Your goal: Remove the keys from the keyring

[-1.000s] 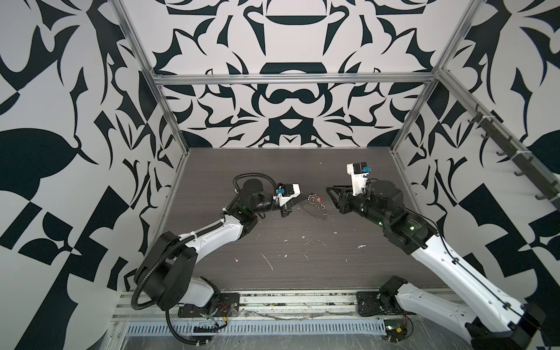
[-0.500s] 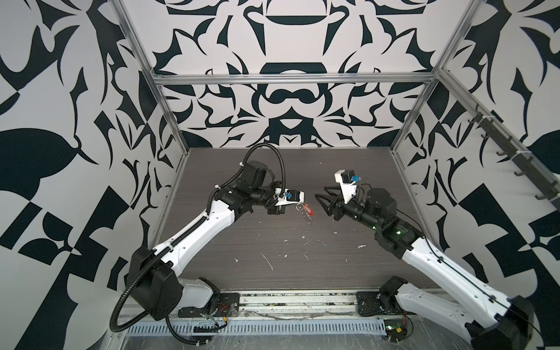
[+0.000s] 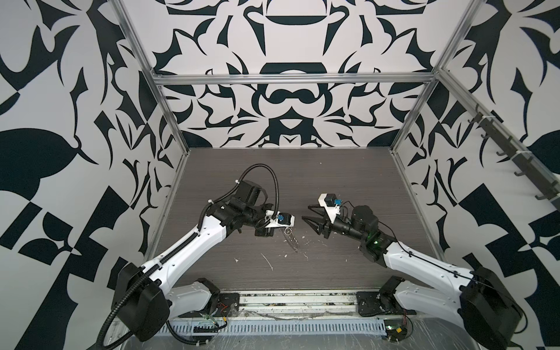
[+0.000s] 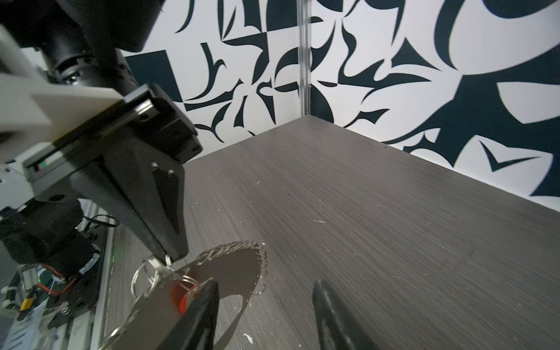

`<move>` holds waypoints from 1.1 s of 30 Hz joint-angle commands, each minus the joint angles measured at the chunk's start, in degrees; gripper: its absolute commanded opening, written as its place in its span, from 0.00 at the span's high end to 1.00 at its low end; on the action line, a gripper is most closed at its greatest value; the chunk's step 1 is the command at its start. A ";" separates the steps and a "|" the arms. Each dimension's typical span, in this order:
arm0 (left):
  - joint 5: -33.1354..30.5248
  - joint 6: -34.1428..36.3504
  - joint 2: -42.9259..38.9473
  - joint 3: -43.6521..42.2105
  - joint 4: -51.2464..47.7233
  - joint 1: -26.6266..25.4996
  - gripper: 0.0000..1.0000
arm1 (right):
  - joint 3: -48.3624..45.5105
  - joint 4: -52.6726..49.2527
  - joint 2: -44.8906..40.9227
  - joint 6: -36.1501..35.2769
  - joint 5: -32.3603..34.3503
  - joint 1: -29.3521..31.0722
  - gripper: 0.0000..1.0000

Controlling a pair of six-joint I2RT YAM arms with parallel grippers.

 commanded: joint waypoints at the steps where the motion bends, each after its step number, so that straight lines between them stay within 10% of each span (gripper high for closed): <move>1: 3.02 0.77 -2.51 -1.90 4.55 0.22 1.00 | -0.34 5.70 -1.77 -4.68 0.24 1.94 0.47; 33: 4.14 -3.78 -2.64 -5.41 14.49 0.22 1.00 | 1.70 -4.07 -2.92 -21.48 18.68 16.73 0.39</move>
